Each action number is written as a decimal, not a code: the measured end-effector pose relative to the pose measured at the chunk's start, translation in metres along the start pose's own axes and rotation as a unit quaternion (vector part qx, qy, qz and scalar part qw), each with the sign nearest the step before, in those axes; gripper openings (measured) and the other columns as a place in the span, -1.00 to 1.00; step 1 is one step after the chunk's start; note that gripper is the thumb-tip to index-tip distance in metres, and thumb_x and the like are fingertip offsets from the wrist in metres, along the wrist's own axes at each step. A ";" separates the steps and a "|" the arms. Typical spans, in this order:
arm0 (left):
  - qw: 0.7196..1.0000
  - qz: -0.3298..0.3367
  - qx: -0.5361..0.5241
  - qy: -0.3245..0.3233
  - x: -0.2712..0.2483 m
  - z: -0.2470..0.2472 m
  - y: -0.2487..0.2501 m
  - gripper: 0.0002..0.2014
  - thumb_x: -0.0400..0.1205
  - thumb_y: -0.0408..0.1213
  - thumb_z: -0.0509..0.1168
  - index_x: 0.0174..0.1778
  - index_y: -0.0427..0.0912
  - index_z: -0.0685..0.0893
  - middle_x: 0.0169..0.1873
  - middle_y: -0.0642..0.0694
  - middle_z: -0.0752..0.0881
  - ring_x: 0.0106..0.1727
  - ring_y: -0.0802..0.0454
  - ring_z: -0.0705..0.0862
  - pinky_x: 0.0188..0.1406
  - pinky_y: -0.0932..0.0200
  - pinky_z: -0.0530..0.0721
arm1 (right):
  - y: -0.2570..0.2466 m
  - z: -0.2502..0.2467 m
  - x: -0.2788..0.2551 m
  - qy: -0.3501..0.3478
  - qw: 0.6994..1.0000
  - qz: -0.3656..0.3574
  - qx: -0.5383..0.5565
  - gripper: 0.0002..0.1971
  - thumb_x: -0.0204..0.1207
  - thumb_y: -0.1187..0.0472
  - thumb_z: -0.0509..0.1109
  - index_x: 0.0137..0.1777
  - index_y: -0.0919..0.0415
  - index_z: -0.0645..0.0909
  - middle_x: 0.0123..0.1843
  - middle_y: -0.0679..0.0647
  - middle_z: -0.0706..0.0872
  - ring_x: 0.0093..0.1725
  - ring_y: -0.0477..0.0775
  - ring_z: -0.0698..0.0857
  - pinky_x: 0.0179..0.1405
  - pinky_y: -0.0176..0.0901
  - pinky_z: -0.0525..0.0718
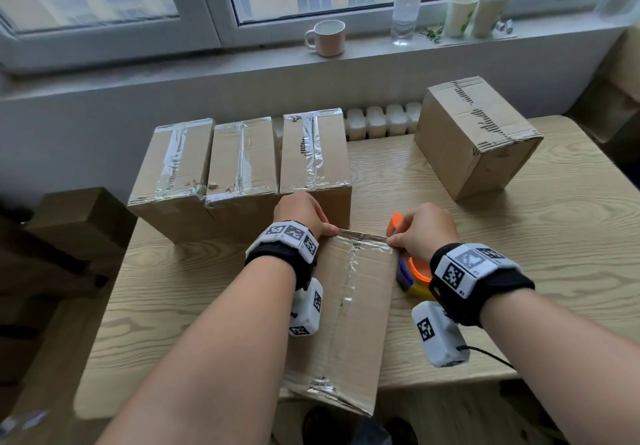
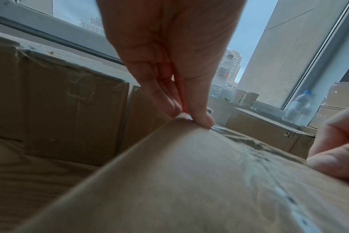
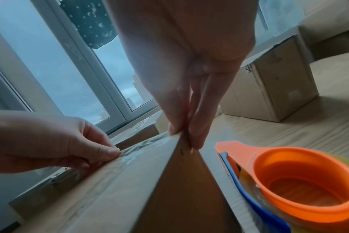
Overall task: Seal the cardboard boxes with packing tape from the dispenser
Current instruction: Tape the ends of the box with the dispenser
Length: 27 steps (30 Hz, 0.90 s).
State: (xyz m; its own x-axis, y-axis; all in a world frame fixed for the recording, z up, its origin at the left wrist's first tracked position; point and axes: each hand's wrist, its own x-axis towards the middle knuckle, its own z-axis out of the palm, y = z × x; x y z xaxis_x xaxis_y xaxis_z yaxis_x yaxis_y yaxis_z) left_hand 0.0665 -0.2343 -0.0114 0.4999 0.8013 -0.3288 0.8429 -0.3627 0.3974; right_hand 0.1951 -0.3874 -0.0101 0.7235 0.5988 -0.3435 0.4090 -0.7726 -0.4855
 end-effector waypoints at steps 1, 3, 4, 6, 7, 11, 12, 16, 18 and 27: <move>1.000 -0.003 0.005 0.004 0.000 0.000 0.000 -0.74 0.31 0.06 0.61 -0.28 -0.02 0.83 -0.25 0.05 0.81 -0.10 0.11 0.72 -0.16 0.26 0.58 | 0.000 -0.001 0.000 -0.002 1.000 0.001 0.005 -0.85 0.35 0.17 0.62 -0.35 0.11 0.71 -0.53 -0.08 0.66 -0.51 -0.30 0.55 -0.55 -0.39 0.33; 1.000 -0.013 0.012 0.008 0.002 0.001 -0.002 -0.71 0.30 0.08 0.61 -0.27 -0.04 0.84 -0.23 0.04 0.81 -0.08 0.09 0.72 -0.15 0.25 0.59 | 0.000 -0.001 0.000 0.002 1.000 0.005 0.014 -0.89 0.35 0.20 0.61 -0.31 0.16 0.74 -0.53 -0.07 0.65 -0.54 -0.30 0.53 -0.61 -0.46 0.33; 1.000 -0.020 0.016 0.008 0.002 0.001 -0.003 -0.69 0.29 0.09 0.61 -0.25 -0.05 0.84 -0.22 0.03 0.81 -0.07 0.08 0.72 -0.14 0.24 0.61 | 0.001 0.001 0.000 0.006 1.000 0.004 0.017 -0.90 0.35 0.21 0.61 -0.30 0.19 0.75 -0.52 -0.04 0.67 -0.54 -0.25 0.57 -0.58 -0.47 0.40; 0.999 -0.031 0.024 0.004 0.003 0.001 -0.005 -0.66 0.29 0.11 0.60 -0.22 -0.06 0.84 -0.20 0.02 0.81 -0.05 0.07 0.73 -0.08 0.21 0.66 | 0.001 0.005 0.001 -0.016 0.999 0.013 0.045 -0.87 0.39 0.22 0.56 -0.29 0.27 0.73 -0.50 0.08 0.75 -0.51 -0.04 0.74 -0.35 -0.27 0.71; 0.999 -0.037 0.029 -0.001 0.004 0.002 -0.007 -0.65 0.29 0.12 0.60 -0.22 -0.06 0.84 -0.20 0.02 0.81 -0.04 0.06 0.74 -0.04 0.19 0.69 | 0.002 0.007 0.001 -0.035 0.997 0.017 0.060 -0.83 0.44 0.22 0.52 -0.28 0.31 0.70 -0.48 0.15 0.77 -0.49 0.07 0.78 -0.23 -0.09 0.79; 0.997 -0.070 0.036 -0.018 0.005 -0.001 -0.013 -0.62 0.31 0.11 0.59 -0.14 -0.09 0.81 -0.15 -0.04 0.80 -0.04 -0.02 0.75 0.02 0.11 0.72 | 0.000 0.016 0.001 -0.030 0.996 0.000 0.083 -0.75 0.55 0.16 0.39 -0.31 0.27 0.64 -0.45 0.20 0.78 -0.45 0.14 0.79 -0.13 0.07 0.81; 0.997 -0.072 0.040 -0.014 0.004 -0.005 -0.015 -0.66 0.36 0.05 0.57 -0.11 -0.10 0.81 -0.12 -0.06 0.80 -0.04 -0.05 0.75 0.02 0.10 0.72 | -0.002 0.016 0.000 -0.034 0.992 -0.006 0.117 -0.75 0.56 0.18 0.39 -0.33 0.26 0.63 -0.40 0.24 0.79 -0.41 0.16 0.80 -0.12 0.10 0.81; 0.998 -0.001 0.038 -0.042 0.000 -0.022 -0.012 -0.67 0.50 -0.32 0.47 0.17 0.04 0.75 0.19 0.02 0.73 0.22 0.00 0.69 0.23 0.16 0.62 | -0.016 0.016 -0.007 -0.101 0.973 -0.030 0.207 -0.81 0.57 0.30 0.37 -0.29 0.25 0.64 -0.29 0.24 0.79 -0.33 0.13 0.76 -0.14 -0.02 0.78; 0.994 0.068 0.009 -0.089 -0.007 -0.020 0.000 -0.61 0.47 -0.27 0.52 0.23 0.03 0.73 0.19 0.04 0.74 0.21 0.09 0.68 0.27 0.20 0.60 | -0.018 0.015 -0.009 -0.112 0.977 -0.045 0.175 -0.81 0.55 0.24 0.39 -0.30 0.20 0.69 -0.32 0.13 0.81 -0.31 0.04 0.79 -0.11 -0.08 0.80; 0.991 -0.060 0.010 -0.116 -0.003 -0.014 -0.043 -0.66 0.30 0.07 0.61 -0.15 -0.07 0.83 -0.21 0.00 0.82 -0.07 0.00 0.77 0.01 0.13 0.70 | -0.001 0.005 -0.017 -0.185 0.979 -0.036 0.073 -0.78 0.63 0.15 0.34 -0.05 0.32 0.69 -0.17 0.17 0.72 -0.22 0.08 0.69 -0.18 -0.10 0.67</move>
State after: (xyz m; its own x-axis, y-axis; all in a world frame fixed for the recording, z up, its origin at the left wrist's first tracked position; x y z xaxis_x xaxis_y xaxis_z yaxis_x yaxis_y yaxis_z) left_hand 0.0260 -0.2141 -0.0153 0.4254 0.7098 -0.5614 0.9020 -0.2821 0.3269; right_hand 0.1795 -0.3955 -0.0076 0.4342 0.7069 -0.5584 0.3477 -0.7033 -0.6201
